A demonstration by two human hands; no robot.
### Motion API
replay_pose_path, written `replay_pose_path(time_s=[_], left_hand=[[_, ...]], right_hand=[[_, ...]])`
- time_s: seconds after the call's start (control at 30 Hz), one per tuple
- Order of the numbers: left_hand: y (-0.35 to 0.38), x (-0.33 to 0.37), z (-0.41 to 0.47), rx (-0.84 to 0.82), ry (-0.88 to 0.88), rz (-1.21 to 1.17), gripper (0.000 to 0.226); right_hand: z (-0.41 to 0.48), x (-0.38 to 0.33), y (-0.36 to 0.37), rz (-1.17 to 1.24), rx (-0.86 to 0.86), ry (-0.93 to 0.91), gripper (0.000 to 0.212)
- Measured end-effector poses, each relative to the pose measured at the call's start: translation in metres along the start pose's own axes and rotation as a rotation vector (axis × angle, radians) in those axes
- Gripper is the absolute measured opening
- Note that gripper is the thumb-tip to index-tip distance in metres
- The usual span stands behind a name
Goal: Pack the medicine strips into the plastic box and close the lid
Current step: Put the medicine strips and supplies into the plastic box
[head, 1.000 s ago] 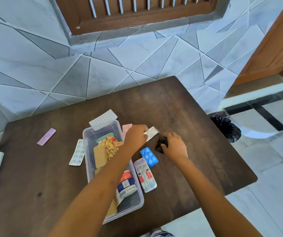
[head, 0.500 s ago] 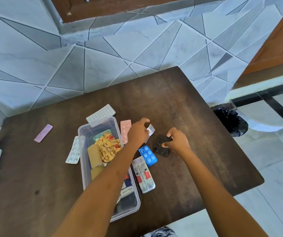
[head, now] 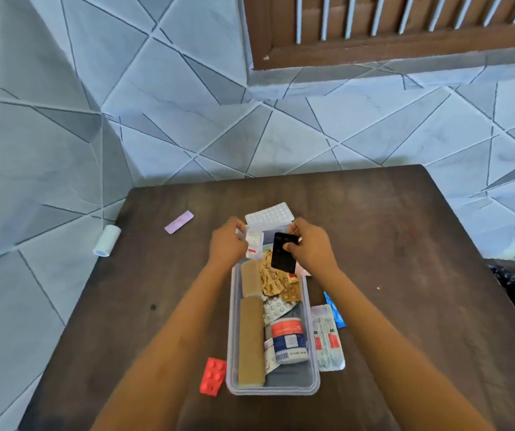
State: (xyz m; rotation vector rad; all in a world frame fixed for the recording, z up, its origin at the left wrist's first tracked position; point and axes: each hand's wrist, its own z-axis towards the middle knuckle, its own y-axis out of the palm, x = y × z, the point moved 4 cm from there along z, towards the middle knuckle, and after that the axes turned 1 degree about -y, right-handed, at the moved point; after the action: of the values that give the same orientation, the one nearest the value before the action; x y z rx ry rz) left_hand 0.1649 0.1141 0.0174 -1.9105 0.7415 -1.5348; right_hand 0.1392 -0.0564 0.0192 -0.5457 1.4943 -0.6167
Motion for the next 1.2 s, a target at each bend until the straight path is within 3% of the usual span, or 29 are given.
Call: replay_pose_path(time_s=[0.13,0.37,0.47,0.57,0.73,0.9,1.0,1.13,1.2], left_hand=[[0.019,-0.005,0.004,-0.055,0.047,0.071,0.028],[0.054,-0.004,0.004,-0.297,0.201,0.455,0.023],[0.064,-0.009,0.0,-0.338,0.233,0.58,0.026],[0.056,-0.004,-0.008,-0.248,0.244,0.507,0.03],[0.008,-0.009,-0.04,0.013,0.224,0.211,0.03],[-0.02,-0.041,-0.085,0.103,0.154,0.111,0.023],[-0.027,-0.074,-0.112,0.067,0.08,0.166,0.024],[-0.003,-0.118,-0.135,-0.218,-0.061,0.392,0.018],[0.012,-0.131,-0.15,-0.318,-0.11,0.452,0.032]], right_hand=[[0.01,0.0,0.037,-0.229,-0.08,-0.072,0.019],[0.012,0.014,0.05,-0.773,-0.115,-0.319,0.027],[0.008,0.017,0.049,-0.727,-0.189,-0.251,0.033],[-0.005,0.021,0.041,-0.595,-0.182,-0.204,0.034],[-0.051,0.041,0.012,-0.204,0.135,-0.097,0.028],[-0.11,0.057,0.018,-0.125,0.181,0.112,0.026],[-0.147,0.062,0.027,-0.131,0.224,0.23,0.029],[-0.177,0.074,0.036,-0.178,0.201,0.481,0.038],[-0.188,0.081,0.04,-0.168,0.161,0.588,0.05]])
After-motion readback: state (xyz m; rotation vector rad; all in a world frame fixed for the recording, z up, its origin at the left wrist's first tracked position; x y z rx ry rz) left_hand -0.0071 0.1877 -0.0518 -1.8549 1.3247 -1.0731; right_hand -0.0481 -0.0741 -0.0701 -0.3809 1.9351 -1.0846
